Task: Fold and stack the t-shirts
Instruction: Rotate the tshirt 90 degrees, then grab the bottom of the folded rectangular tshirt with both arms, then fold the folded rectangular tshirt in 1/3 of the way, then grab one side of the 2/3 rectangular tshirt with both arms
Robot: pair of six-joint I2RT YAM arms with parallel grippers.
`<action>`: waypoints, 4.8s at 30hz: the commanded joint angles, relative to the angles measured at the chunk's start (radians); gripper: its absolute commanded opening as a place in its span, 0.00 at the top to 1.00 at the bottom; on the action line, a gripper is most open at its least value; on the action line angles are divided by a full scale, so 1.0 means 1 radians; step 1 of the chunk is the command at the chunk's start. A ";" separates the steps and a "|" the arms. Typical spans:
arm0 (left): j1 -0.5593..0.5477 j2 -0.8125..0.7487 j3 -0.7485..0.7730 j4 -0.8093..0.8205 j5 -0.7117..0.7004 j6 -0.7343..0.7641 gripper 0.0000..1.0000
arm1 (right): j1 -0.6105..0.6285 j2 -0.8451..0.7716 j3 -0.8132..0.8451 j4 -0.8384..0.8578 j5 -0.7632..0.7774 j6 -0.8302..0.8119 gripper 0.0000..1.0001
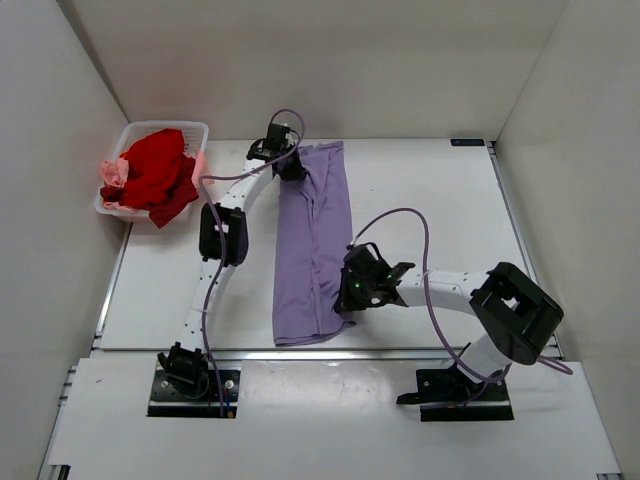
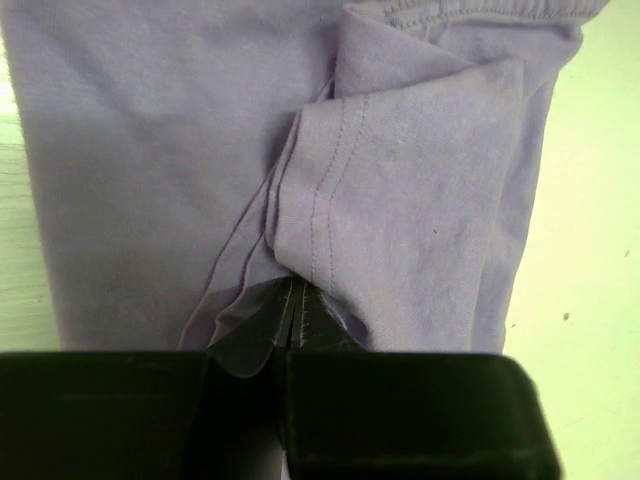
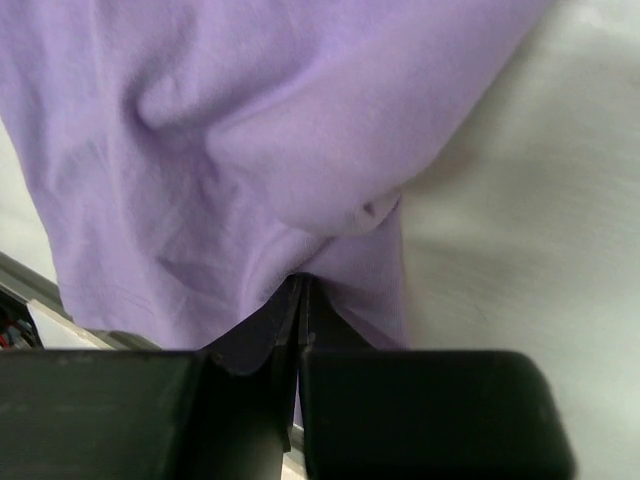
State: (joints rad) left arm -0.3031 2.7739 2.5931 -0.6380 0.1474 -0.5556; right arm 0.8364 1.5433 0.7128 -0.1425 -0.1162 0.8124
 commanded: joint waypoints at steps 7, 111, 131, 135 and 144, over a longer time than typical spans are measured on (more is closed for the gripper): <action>-0.031 -0.279 -0.065 0.048 -0.038 0.013 0.95 | 0.047 -0.029 0.059 -0.365 0.064 0.040 1.00; 0.119 -0.974 -1.371 0.276 0.173 -0.086 0.55 | -0.585 0.321 0.670 -0.298 -0.389 -0.268 0.62; -0.057 -1.083 -1.674 0.393 -0.048 -0.167 0.94 | -0.419 0.331 0.353 0.020 -0.459 -0.065 0.91; -0.091 -1.160 -1.660 0.332 -0.077 -0.172 1.00 | -0.415 0.295 0.428 -0.083 -0.453 -0.111 0.99; -0.128 -1.392 -1.847 0.267 -0.109 -0.182 1.00 | -0.396 0.140 0.298 -0.160 -0.412 -0.140 1.00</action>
State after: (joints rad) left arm -0.4225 1.4357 0.8307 -0.3237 0.0578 -0.7238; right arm 0.4198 1.7306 1.0702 -0.2703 -0.5396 0.6983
